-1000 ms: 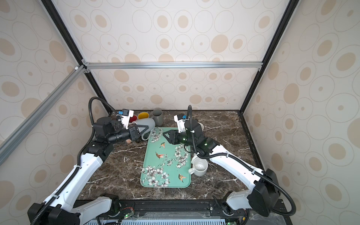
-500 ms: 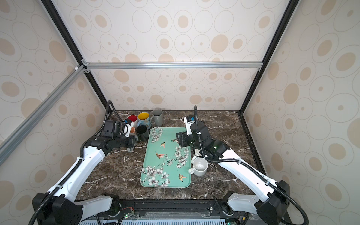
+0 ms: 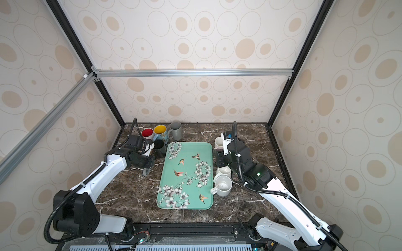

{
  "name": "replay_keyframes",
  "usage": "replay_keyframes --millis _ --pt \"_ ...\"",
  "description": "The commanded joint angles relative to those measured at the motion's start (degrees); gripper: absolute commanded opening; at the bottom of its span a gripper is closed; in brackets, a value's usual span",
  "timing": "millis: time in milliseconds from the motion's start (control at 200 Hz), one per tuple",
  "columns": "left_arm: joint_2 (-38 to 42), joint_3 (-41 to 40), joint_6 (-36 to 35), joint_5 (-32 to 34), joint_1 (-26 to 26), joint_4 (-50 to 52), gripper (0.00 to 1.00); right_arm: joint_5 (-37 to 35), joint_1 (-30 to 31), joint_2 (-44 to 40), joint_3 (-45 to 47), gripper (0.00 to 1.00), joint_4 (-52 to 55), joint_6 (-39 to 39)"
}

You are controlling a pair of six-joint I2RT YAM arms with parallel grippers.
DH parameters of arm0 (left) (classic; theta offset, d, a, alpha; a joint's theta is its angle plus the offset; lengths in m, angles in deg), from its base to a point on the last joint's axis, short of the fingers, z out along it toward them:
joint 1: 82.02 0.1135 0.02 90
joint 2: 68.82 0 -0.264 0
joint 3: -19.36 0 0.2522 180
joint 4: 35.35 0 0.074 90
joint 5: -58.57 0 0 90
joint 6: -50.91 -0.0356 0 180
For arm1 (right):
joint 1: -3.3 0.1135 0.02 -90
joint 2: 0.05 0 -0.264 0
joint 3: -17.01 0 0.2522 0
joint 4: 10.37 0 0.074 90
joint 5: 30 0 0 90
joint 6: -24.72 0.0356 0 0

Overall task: Turn the mug right side up
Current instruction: Place the mug at the middle-left of the table.

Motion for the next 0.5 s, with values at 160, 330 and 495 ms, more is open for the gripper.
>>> replay_keyframes --millis 160,330,495 --pt "-6.21 3.63 -3.00 -1.89 0.16 0.56 0.05 -2.94 -2.52 -3.13 3.51 0.51 3.32 -3.52" --pt "-9.99 5.92 -3.71 -2.33 0.14 2.84 0.05 -3.51 -3.60 -3.91 4.83 0.51 3.35 -3.94" --pt "-13.30 7.10 -4.15 -2.39 0.09 4.21 0.05 -4.21 -4.49 -4.36 5.80 0.51 2.73 -4.41"
